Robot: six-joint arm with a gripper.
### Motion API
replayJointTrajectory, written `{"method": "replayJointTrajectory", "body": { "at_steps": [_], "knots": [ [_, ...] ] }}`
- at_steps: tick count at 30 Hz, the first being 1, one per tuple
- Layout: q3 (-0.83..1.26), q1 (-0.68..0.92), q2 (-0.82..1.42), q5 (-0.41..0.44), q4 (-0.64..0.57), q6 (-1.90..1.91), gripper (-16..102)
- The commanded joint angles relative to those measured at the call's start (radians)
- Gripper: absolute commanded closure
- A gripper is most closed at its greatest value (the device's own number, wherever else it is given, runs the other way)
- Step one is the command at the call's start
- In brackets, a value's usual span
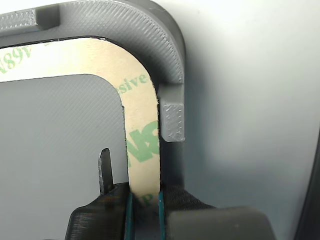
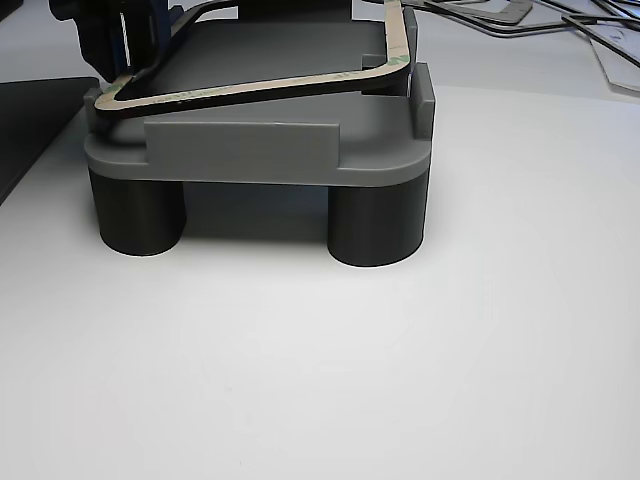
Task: Move top rectangular frame to the holder.
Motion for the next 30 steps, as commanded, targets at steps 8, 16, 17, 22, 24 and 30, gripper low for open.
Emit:
{"method": "replayJointTrajectory", "body": {
  "at_steps": [8, 16, 17, 22, 24, 30],
  "knots": [
    [-0.026, -0.018, 0.009, 0.009, 0.008, -0.012, 88],
    [-0.034, -0.023, 0.000, 0.008, 0.008, -0.025, 89],
    [-0.035, -0.023, -0.002, 0.006, 0.008, -0.026, 89],
    [-0.038, -0.025, -0.002, 0.005, 0.008, -0.031, 88],
    [-0.043, -0.025, -0.002, 0.009, 0.008, -0.034, 81],
    [-0.054, -0.023, 0.008, 0.026, 0.008, -0.048, -14]
  ]
}}
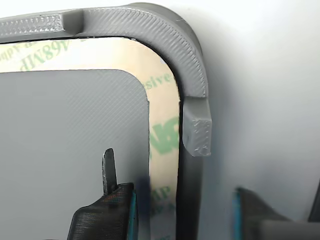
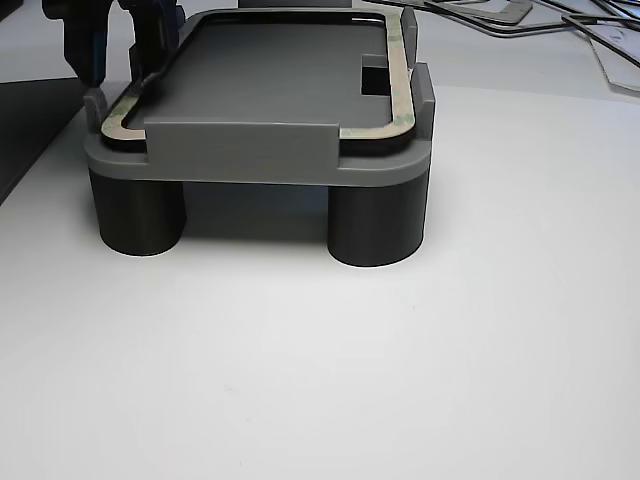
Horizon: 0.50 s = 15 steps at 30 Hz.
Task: Move top rectangular frame to the holder.
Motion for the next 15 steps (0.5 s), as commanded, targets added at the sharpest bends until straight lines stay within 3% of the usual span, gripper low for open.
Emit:
{"method": "replayJointTrajectory", "body": {
  "at_steps": [1, 6, 10, 15],
  "knots": [
    [-0.034, -0.012, 0.031, 0.006, 0.008, -0.005, -14],
    [-0.060, -0.005, 0.055, 0.041, 0.008, -0.046, -14],
    [-0.043, 0.025, 0.161, 0.189, -0.014, -0.247, -14],
    [0.302, 0.037, 0.486, 0.362, -0.319, -0.701, -14]
  ]
}}
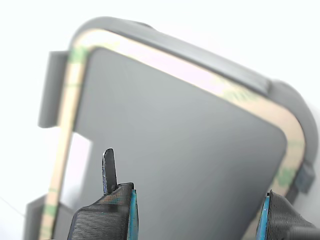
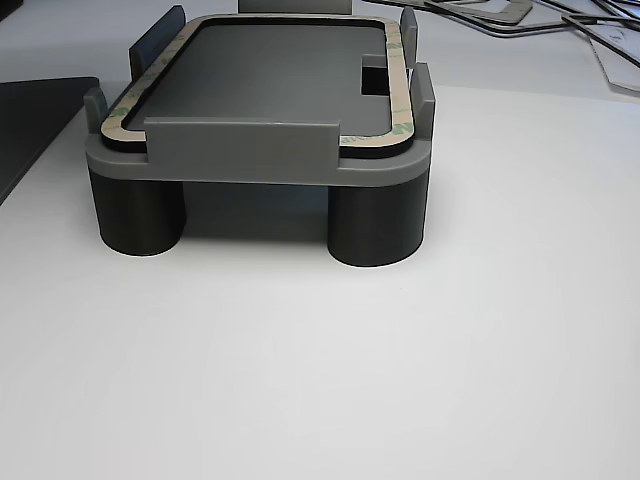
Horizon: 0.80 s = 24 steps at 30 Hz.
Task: Move top rectangular frame to the holder.
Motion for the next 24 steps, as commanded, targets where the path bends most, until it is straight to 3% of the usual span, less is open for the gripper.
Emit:
{"method": "replayJointTrajectory", "body": {
  "at_steps": [1, 5, 9, 12, 16, 22, 24],
  "knots": [
    [0.267, -0.014, 0.281, 0.107, -0.233, -0.413, -14],
    [0.399, -0.055, 0.492, 0.141, -0.307, -0.767, -14],
    [0.554, -0.166, 0.735, 0.063, -0.334, -1.141, -14],
    [0.733, -0.278, 0.933, -0.008, -0.428, -1.361, -14],
    [0.911, -0.374, 1.115, -0.086, -0.495, -1.494, -14],
    [1.144, -0.394, 1.361, -0.084, -0.545, -1.597, -14],
    [1.178, -0.399, 1.362, -0.081, -0.512, -1.575, -14]
  ]
}}
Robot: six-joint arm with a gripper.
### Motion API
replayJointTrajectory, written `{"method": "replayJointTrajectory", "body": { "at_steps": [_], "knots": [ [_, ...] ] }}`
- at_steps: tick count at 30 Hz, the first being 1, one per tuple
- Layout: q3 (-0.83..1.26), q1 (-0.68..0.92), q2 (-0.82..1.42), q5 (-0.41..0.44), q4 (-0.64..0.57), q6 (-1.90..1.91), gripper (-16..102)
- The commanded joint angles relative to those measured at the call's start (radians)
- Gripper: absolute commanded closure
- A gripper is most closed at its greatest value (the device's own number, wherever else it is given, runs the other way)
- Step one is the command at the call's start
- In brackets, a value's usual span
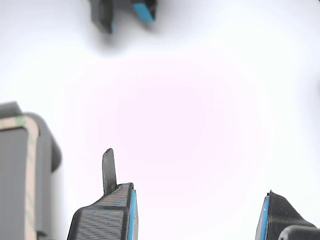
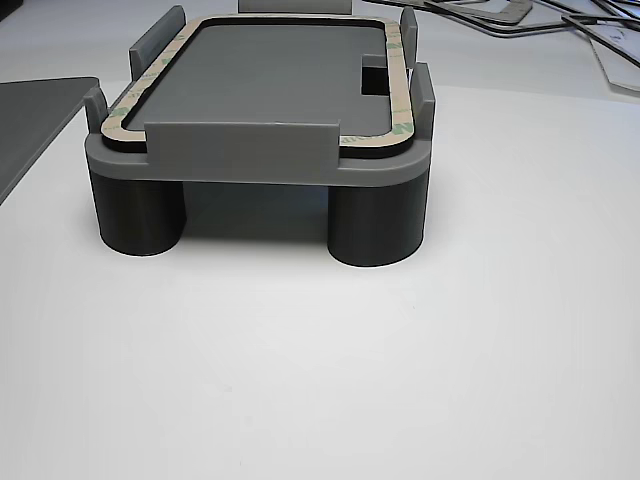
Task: Move top rectangular frame to the holder.
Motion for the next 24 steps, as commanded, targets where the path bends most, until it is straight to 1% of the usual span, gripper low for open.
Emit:
{"method": "replayJointTrajectory", "body": {
  "at_steps": [1, 4, 5, 8, 10, 13, 17, 24],
  "knots": [
    [0.061, -0.020, 0.081, 0.008, 0.021, 0.009, -14],
    [0.067, -0.021, 0.081, -0.021, 0.000, -0.025, -14],
    [0.067, -0.028, 0.072, -0.044, -0.006, -0.035, -14],
    [0.089, -0.103, 0.040, -0.152, -0.018, -0.060, -14],
    [0.087, -0.143, 0.020, -0.187, -0.026, -0.072, -14],
    [0.103, -0.152, 0.081, -0.092, 0.000, -0.008, -14],
    [0.104, -0.150, 0.078, -0.141, -0.011, -0.044, -14],
    [0.104, -0.150, 0.081, -0.143, -0.012, -0.044, -14]
  ]
}}
